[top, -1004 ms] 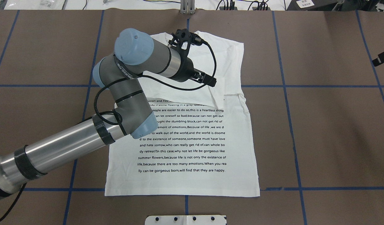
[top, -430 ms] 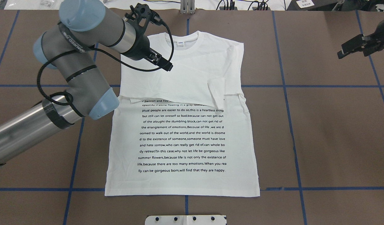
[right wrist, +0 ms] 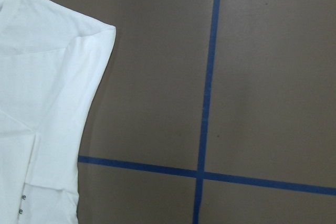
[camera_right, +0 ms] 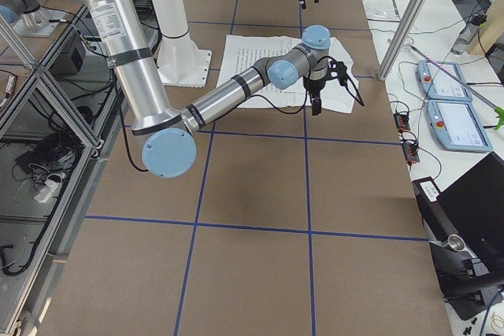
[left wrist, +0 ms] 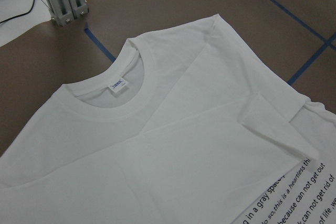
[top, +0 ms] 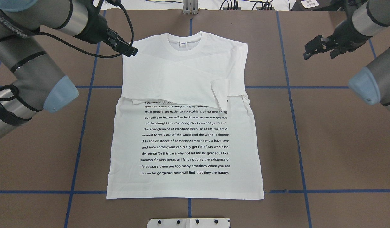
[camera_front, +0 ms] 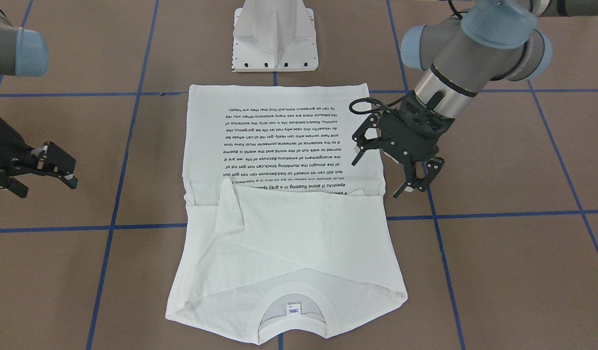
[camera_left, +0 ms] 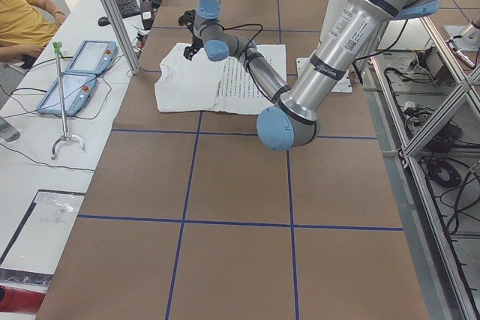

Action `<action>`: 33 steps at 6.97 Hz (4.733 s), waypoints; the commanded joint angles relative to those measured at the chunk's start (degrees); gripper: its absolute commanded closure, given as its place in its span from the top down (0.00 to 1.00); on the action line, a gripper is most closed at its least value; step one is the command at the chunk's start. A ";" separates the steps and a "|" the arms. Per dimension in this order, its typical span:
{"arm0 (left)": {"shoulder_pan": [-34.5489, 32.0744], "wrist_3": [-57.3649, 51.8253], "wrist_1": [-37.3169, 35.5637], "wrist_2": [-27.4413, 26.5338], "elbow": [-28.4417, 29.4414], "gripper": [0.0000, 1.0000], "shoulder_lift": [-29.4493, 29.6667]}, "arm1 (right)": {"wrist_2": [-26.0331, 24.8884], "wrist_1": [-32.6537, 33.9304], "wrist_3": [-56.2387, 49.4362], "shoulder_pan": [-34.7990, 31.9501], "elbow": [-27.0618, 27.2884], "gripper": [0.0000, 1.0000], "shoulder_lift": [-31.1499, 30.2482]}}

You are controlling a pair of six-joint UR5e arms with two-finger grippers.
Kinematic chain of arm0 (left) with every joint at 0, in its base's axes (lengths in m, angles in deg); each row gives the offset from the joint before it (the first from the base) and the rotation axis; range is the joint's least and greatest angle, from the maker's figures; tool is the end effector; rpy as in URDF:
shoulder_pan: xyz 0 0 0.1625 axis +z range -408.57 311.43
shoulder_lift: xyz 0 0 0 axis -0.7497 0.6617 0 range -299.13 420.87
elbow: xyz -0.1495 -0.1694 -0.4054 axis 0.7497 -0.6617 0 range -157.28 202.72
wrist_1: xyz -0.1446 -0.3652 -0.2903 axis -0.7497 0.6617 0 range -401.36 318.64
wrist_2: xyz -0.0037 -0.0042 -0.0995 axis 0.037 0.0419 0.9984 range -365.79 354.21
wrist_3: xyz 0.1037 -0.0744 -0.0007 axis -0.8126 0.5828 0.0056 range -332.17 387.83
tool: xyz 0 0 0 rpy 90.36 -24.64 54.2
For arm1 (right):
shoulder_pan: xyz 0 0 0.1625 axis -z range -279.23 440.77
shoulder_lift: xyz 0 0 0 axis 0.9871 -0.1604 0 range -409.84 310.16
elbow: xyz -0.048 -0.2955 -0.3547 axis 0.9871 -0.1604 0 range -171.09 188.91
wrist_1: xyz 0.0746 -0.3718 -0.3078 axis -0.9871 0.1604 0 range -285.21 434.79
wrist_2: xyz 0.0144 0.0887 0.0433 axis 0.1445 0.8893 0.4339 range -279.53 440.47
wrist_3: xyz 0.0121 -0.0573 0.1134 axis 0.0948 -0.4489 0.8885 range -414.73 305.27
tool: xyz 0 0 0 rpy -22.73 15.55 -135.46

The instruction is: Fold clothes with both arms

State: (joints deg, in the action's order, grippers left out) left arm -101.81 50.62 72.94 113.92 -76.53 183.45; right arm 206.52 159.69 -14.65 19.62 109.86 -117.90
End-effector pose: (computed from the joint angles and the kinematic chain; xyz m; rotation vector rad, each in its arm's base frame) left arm 0.3878 -0.6362 0.1940 0.7565 0.9663 0.5115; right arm -0.2917 -0.6500 0.3579 0.1851 -0.8603 -0.0252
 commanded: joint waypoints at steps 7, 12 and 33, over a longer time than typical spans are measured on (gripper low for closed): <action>-1.25 0.41 -0.13 -0.62 -13.78 1.00 -6.64 | -13.89 0.17 22.31 17.81 -29.28 0.81 29.89; -1.08 0.50 -0.04 -0.71 -14.75 1.00 -8.49 | -19.26 0.61 19.69 22.04 -34.95 0.81 30.98; -1.07 0.41 0.14 -0.80 -14.84 1.00 -9.29 | -24.10 0.70 20.56 24.94 -35.39 0.00 31.42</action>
State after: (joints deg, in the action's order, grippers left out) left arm -102.88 51.04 73.08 113.12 -91.37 174.22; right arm 182.56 160.38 5.98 44.63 74.47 -86.47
